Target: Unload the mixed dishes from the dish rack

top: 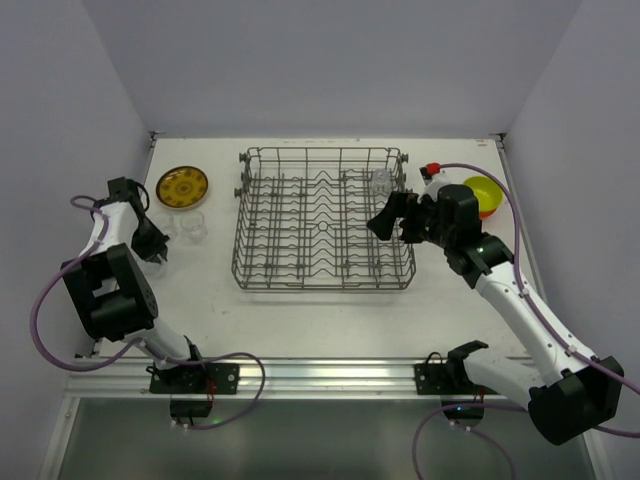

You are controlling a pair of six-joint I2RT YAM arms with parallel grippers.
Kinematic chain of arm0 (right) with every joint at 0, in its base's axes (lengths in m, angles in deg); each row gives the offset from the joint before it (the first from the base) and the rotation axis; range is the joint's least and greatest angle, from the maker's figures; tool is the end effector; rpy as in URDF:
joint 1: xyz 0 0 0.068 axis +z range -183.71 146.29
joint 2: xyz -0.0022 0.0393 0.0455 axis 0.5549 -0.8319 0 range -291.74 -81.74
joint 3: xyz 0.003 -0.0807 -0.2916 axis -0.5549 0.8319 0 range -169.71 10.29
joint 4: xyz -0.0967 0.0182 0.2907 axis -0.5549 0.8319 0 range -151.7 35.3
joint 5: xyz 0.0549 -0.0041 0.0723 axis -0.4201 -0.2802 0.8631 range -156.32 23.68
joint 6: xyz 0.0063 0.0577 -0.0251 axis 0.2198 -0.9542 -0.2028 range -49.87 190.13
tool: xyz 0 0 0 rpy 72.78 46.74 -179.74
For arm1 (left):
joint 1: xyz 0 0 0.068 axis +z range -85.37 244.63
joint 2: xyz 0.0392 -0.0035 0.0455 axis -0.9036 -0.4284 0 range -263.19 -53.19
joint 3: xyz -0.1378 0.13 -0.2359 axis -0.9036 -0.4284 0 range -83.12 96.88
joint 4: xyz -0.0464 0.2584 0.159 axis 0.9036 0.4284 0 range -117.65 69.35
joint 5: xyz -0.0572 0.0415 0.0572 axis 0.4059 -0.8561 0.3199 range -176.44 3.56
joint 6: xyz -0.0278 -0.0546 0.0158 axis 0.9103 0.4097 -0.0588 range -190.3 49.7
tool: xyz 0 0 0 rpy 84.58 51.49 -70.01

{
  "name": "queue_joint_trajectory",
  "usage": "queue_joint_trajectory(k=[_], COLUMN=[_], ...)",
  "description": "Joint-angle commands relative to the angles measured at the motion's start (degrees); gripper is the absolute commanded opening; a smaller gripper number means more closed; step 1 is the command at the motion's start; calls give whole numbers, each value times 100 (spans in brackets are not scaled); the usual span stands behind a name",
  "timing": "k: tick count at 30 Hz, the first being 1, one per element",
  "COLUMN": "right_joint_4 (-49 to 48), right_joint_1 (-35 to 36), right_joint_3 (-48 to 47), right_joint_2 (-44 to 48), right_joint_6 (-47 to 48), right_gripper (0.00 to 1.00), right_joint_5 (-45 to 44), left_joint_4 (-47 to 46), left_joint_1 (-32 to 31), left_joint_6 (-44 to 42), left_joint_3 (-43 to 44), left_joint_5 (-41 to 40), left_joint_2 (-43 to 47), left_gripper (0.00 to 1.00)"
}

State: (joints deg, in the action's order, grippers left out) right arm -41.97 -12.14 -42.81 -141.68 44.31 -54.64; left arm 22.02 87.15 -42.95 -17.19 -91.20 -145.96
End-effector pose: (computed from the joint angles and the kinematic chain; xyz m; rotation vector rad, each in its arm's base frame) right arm 0.2559 0.1118 0.3388 -0.0546 2.1014 0.7177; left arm 0.3229 0.1382 0.2099 -1.2361 2.6248 0.1060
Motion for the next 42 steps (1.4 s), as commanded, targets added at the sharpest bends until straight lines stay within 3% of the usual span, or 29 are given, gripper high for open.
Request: queue_joint_trajectory(k=[1,13,16,24,26,28,34,38,39,42], right_joint_4=[-197,-232,-224,-232,-232,-224,-311,-627,-593,-172], right_joint_1=[-29,-29,-21,-29,-29,-21,-29,-29,-29,-29], right_joint_3=[28,45,28,28,54,81,212,274,135,-444], right_joint_2=[141,79,44,-44,0,18,35,-122,-323,-789], right_joint_6=[42,51,60,86,104,121,51,183,200,201], right_gripper=[99,99,99,99,99,99,99,99,99,99], right_joint_5=[97,150,176,212,124,-69,-491,-377,-543,-973], left_joint_4=[-150,-221,-203,25,8,-89,-1143,-1844,-1934,-2181], left_joint_1=[59,68,59,59,24,-368,-2099,-2761,-3093,-3298], left_joint_6=[-230,-239,-222,-160,-248,-327,-801,-1126,-1075,-952], left_joint_3=[131,332,412,1017,1228,1343,273,-983,-1447,-2073], left_joint_5=[237,335,326,308,448,397,836,817,705,644], left_joint_2=[-74,-312,-137,1091,1462,2051,3624,4817,5021,5629], left_gripper=[4,19,33,55,69,100,100,100,100,100])
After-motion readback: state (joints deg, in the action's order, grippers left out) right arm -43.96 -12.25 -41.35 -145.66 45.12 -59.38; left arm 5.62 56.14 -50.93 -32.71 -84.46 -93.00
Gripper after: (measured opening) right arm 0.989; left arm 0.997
